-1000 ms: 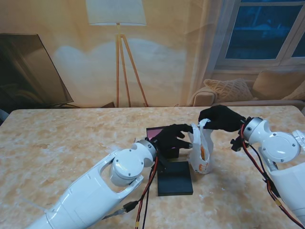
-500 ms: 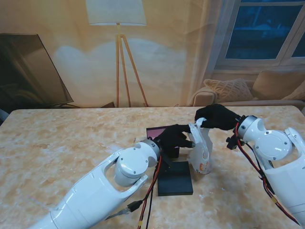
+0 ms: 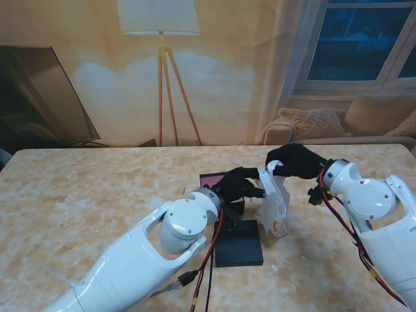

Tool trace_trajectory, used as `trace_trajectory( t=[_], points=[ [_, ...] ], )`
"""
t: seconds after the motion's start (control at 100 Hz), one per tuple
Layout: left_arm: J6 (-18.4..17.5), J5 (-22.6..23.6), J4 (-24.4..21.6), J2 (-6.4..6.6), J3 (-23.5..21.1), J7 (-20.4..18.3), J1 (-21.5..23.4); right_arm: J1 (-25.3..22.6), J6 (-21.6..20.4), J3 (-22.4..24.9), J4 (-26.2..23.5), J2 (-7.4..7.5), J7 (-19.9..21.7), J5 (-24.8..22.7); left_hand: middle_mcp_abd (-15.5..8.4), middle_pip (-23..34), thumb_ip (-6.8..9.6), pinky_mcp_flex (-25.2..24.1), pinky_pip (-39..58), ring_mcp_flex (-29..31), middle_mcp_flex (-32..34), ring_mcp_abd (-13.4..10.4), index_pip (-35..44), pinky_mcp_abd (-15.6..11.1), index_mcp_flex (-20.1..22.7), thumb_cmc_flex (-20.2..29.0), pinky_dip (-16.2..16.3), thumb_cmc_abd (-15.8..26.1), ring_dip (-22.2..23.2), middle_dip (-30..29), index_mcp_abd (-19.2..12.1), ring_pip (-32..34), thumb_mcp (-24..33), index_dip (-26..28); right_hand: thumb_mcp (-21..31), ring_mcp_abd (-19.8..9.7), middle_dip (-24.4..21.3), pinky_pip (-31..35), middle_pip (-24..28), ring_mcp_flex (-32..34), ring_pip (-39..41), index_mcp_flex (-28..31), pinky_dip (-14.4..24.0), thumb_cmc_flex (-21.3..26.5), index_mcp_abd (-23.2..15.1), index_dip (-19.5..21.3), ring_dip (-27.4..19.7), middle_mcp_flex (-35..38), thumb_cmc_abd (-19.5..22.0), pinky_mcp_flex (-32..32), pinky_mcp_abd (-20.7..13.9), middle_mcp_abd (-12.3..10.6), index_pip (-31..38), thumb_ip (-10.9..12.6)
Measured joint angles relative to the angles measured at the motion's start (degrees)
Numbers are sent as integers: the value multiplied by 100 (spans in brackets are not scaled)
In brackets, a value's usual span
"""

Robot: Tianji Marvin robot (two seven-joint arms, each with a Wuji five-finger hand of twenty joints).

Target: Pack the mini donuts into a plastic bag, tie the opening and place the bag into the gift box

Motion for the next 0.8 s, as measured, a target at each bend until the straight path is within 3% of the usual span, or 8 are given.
trace_trajectory(
  t=[0.07, 0.13, 0.23, 0.32, 0.44, 0.62, 0.74, 0.8],
  points=[
    [117, -1, 5, -33, 8, 39, -8, -2, -2, -5, 0, -1, -23, -68, 38, 12, -75, 0, 1, 47, 77, 8, 256, 27, 142, 6, 4, -60, 46, 29, 0, 67, -31, -29, 0, 0, 0, 1, 1, -1, 2, 0, 0, 0, 1, 0, 0, 0, 0, -1, 0, 0, 0, 0],
    [175, -11, 3, -39, 8, 5, -15, -6, -16, -4, 0, -1, -25, -105, 59, 12, -112, -31, 1, 39, 78, 12, 474, 29, 142, 138, 4, -33, 46, 30, 0, 67, -433, -215, 0, 0, 0, 2, 1, -2, 3, 0, 0, 0, 1, 0, 0, 0, 0, -2, 0, 1, 0, 0],
    [249, -18, -49, -8, -32, -184, -6, -22, -24, 24, -1, -2, -14, -113, 59, 5, -109, -162, -137, -57, 68, 12, 629, 29, 142, 253, 4, 791, -11, 30, 0, -49, -1189, -363, 0, 0, 0, 3, 2, -2, 5, 0, 0, 0, 1, 0, 0, 0, 0, -6, 0, 1, 0, 0],
    [202, 155, -102, 68, -47, -355, -3, -52, -31, 77, -21, -2, -6, -113, 59, -84, 95, -230, -241, -231, 57, 5, 633, 24, 143, 711, 4, 1502, -157, -46, 0, -182, -2132, -371, 0, 2, 0, 4, 2, -4, 7, 0, 0, 0, 1, 0, 0, 0, 0, -21, 0, 1, 0, 0],
    [-80, 539, -100, 186, -29, -505, -26, -82, -76, 128, -46, -2, -4, -112, 59, -163, 192, -233, -253, -287, -18, 5, 530, -4, 131, 1153, 4, 1695, -197, -70, 0, -190, -2329, -438, 0, 3, 0, 11, 3, -5, 9, 0, -1, 0, 2, 0, 0, 0, 0, -26, 0, 2, 0, 0],
    [-206, 563, -75, 224, 4, -408, -53, -129, -105, 181, -98, 0, -2, -72, 59, -144, 192, -140, -228, -187, -18, 4, 460, -11, 124, 1297, 4, 1452, -198, -79, -8, -191, -2239, -438, 0, 6, 0, 13, 5, -8, 35, 0, -1, 0, 2, 0, 0, 0, 0, -27, 0, 2, 0, 0],
    [-181, 522, -76, 199, 5, -322, -43, -148, -118, 202, -113, 1, 5, -33, 59, -65, 195, -71, -98, -57, -18, 2, 459, -12, 124, 1064, 4, 723, -197, -79, -9, -150, -1340, -438, 0, 8, 0, 14, 6, -10, 45, 0, -2, 0, 2, 0, 0, 0, 0, -29, 1, 2, 0, 0],
    [-152, 433, -82, 176, 3, -271, -35, -155, -121, 212, -120, 1, 6, -26, 59, -48, 62, -64, -66, -65, -15, 2, 457, -12, 124, 647, 4, 358, -173, -79, -9, -128, -768, -384, 0, 8, 0, 15, 6, -11, 46, 0, -3, 0, 2, 0, 0, 0, 0, -29, 1, 2, 0, 0]
  ],
)
